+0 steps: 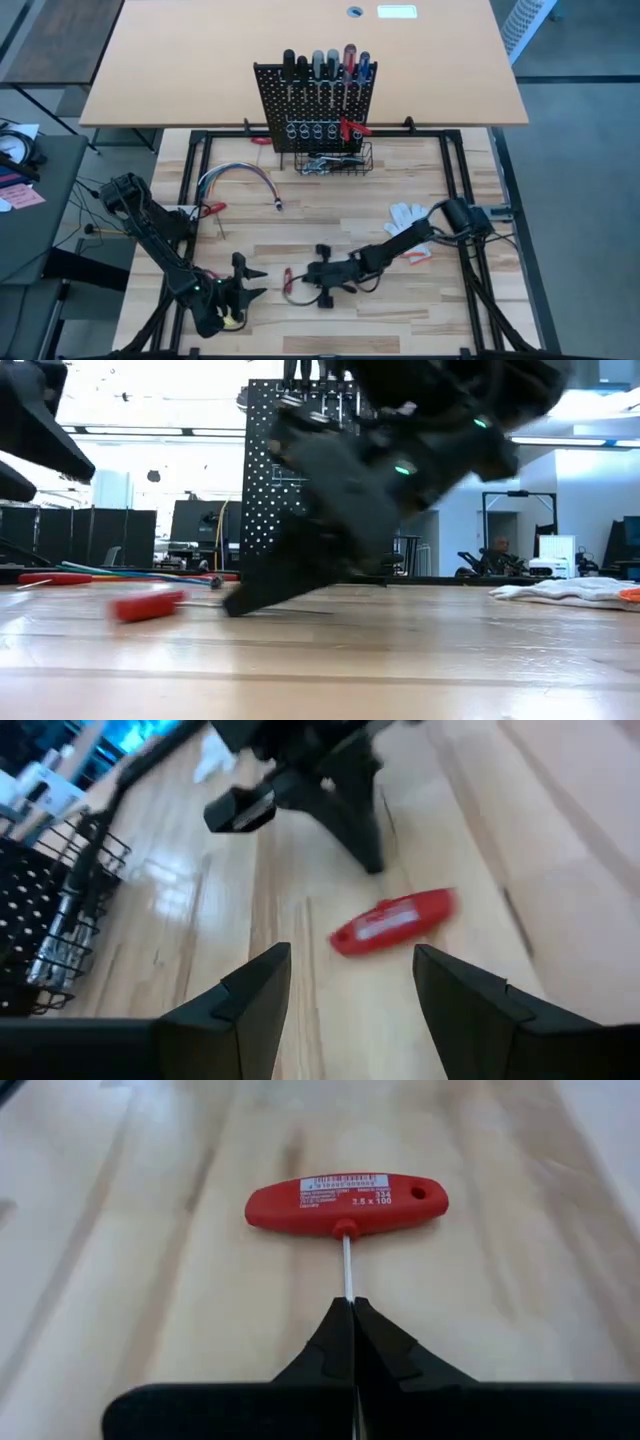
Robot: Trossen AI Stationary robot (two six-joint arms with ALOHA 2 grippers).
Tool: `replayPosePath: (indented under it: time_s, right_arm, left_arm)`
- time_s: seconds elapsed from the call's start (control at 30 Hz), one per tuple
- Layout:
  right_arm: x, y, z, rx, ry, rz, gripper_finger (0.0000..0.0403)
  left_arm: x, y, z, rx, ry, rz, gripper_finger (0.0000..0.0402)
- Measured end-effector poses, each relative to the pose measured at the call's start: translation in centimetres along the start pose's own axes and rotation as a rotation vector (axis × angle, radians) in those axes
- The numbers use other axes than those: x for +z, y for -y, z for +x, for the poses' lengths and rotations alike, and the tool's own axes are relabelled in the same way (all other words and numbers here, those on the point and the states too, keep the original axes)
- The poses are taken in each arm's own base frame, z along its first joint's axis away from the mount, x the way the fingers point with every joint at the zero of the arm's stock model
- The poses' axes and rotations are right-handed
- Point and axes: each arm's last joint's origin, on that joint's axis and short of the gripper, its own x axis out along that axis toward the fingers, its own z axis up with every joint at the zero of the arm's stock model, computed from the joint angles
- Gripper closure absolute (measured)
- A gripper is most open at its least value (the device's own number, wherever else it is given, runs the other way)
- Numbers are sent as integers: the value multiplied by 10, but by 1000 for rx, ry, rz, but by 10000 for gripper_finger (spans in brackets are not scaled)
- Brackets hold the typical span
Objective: Hang tools onto peg board
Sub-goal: Hang the middle right red hex key onto the black pegboard
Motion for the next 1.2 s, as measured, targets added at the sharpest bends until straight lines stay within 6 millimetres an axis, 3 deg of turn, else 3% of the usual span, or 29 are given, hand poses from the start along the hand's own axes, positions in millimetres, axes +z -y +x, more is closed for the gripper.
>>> replayPosePath:
  time_s: [0.23, 0.47, 0.67, 0.87, 1.2]
  right_arm:
    - [-28, 31, -52, 25, 255, 161, 402]
    - [-35, 45, -81, 147, 516, 213, 403]
    - [-27, 43, -88, 316, 630, 164, 403]
    - [-25, 43, -90, 339, 653, 153, 403]
    - [-24, 46, -90, 330, 658, 157, 403]
  left_arm:
    - [-24, 0, 10, -43, 121, -117, 197]
    - [-29, -26, 35, -158, 289, -184, 197]
    - [-11, -51, 48, -96, 460, -91, 192]
    - [6, -70, 47, 24, 637, 25, 169]
    - [31, -87, 84, -17, 481, 119, 153]
